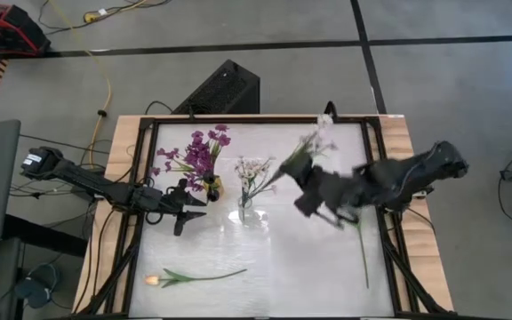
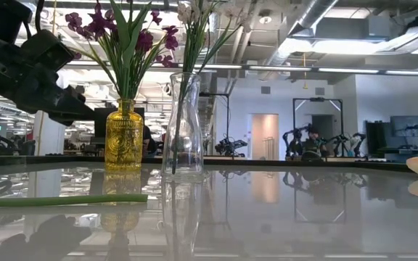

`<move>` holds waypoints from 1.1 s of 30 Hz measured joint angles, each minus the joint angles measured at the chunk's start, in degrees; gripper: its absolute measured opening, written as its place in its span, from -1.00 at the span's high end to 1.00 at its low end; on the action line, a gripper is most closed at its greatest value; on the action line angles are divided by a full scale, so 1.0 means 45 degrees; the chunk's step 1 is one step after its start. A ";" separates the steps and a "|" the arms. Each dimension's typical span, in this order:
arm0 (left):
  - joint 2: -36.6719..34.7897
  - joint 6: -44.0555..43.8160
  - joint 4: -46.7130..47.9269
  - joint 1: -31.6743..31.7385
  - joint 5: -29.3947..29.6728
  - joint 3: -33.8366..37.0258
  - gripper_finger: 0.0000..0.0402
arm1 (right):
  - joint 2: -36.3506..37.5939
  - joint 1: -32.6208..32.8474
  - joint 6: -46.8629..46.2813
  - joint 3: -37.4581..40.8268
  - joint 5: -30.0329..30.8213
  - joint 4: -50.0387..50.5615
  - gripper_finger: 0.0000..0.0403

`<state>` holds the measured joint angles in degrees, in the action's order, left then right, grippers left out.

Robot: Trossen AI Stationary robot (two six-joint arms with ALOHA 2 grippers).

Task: Sort flowers into vase by color
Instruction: Put the white flower into the transparent vase

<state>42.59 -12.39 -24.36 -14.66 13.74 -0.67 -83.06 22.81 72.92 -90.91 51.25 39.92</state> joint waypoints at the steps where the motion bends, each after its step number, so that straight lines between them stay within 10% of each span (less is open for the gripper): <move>1: 0.0005 0.0075 -0.0018 0.0000 0.0005 0.0000 0.33 | -0.0204 0.0330 0.0002 0.0000 0.0580 0.0259 0.84; 13: 0.0002 0.0479 -0.0549 0.0000 0.0019 0.0000 0.33 | -0.3020 0.0815 0.0362 0.0005 0.4241 0.2538 0.84; 33: 0.0005 0.0477 -0.0734 0.0005 0.0191 0.0000 0.33 | -0.4115 0.0120 0.1214 0.0000 0.4133 0.3020 0.84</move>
<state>42.61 -10.24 -27.66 -14.63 14.60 -0.67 -101.58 23.35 78.38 -90.91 69.85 53.51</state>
